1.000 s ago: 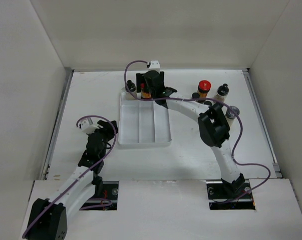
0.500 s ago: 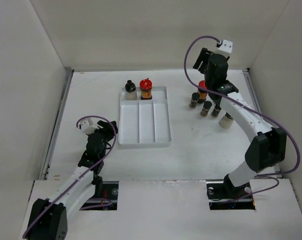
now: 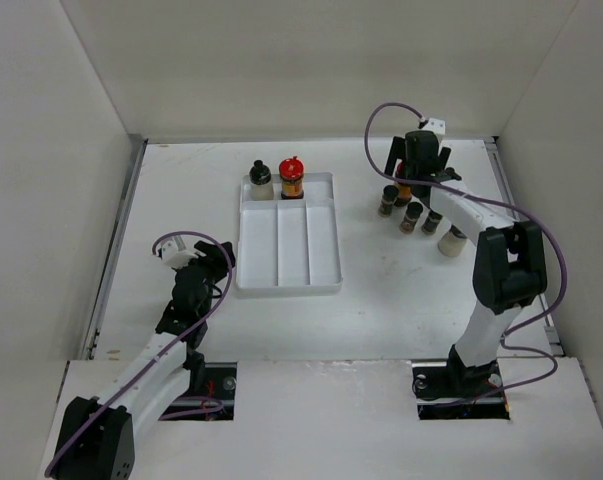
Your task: Organize the condiment bottles
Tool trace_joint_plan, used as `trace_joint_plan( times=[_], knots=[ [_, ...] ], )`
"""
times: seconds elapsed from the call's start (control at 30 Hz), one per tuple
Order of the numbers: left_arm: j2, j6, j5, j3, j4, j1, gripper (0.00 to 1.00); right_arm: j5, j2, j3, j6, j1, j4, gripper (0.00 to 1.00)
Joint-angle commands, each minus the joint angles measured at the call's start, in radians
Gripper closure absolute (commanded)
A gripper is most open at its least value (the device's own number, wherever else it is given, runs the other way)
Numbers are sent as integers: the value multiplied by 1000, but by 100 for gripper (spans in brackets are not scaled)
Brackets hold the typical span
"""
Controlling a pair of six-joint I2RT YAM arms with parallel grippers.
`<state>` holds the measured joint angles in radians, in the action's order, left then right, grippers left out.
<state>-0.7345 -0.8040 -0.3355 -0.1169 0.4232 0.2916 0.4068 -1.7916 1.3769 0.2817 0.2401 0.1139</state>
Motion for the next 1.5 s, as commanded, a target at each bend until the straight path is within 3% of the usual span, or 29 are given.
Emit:
trace_joint_plan(
  times=[0.0, 0.43, 0.63, 0.77, 0.9, 1.2, 1.47],
  knots=[
    [0, 2, -10, 0, 54, 7, 47, -14, -21, 60, 17, -15, 6, 0],
    [-16, 2, -8, -1, 65, 8, 46, -71, -106, 103, 45, -28, 9, 3],
    [0, 2, -8, 2, 61, 4, 46, -68, -115, 116, 43, -31, 13, 19],
    [-14, 2, 0, -1, 58, 2, 46, -59, -104, 126, 43, -35, 4, 38],
    [-6, 2, -10, 0, 57, 5, 46, -56, -58, 113, 47, -34, -83, 44],
    [10, 2, -4, 3, 49, -6, 46, -45, -29, 231, 37, -32, -138, 44],
    [12, 2, -11, 2, 52, -4, 46, -23, -22, 290, -12, 60, -138, 44]
  ],
)
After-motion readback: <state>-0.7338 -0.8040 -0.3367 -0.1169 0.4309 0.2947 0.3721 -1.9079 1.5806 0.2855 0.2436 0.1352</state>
